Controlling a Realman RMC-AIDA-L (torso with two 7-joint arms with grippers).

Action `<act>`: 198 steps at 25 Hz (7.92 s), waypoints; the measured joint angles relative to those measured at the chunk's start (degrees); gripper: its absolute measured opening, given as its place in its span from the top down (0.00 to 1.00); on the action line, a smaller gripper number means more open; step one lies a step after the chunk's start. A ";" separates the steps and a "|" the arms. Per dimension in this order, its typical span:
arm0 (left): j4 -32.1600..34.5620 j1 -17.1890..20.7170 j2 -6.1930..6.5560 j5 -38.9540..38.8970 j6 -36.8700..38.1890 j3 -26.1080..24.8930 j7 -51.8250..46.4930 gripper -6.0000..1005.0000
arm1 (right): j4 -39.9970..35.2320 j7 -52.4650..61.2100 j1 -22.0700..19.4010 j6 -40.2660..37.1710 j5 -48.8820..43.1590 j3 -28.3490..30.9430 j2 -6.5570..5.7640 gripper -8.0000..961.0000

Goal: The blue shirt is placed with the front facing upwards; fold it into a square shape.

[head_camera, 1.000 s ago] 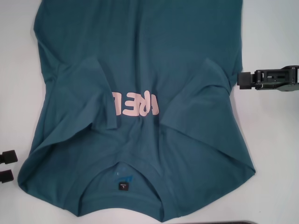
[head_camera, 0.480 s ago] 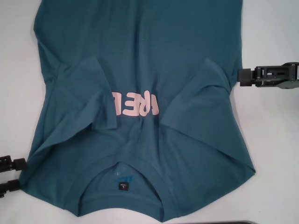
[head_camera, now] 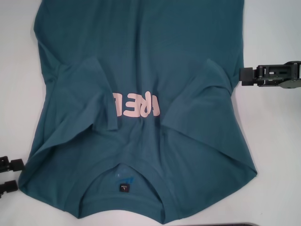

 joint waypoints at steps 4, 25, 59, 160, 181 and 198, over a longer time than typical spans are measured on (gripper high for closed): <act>-0.03 0.34 0.31 0.14 -0.14 0.00 0.10 0.27 | 0.00 0.00 0.00 0.01 -0.02 0.01 0.05 0.24; -0.06 -0.03 -0.24 0.22 -0.26 0.61 0.41 0.27 | 0.00 -0.01 0.09 0.08 -0.06 0.01 0.29 0.24; -4.13 0.10 -1.11 2.06 2.17 -0.97 -0.94 0.27 | 0.00 0.04 0.35 0.09 0.15 0.01 0.28 0.24; -11.24 -8.71 -5.34 1.18 6.36 5.15 -1.44 0.96 | -0.52 1.34 -0.75 -9.66 -17.35 2.21 -4.64 0.24; -8.58 -10.71 -4.85 1.42 3.46 5.22 -0.56 0.96 | -0.06 4.92 -0.42 -4.13 -28.59 2.07 0.07 0.24; -8.58 -10.62 -4.86 1.61 2.96 5.29 -0.55 0.96 | -0.33 7.19 -0.09 -0.70 -28.69 0.70 2.55 0.24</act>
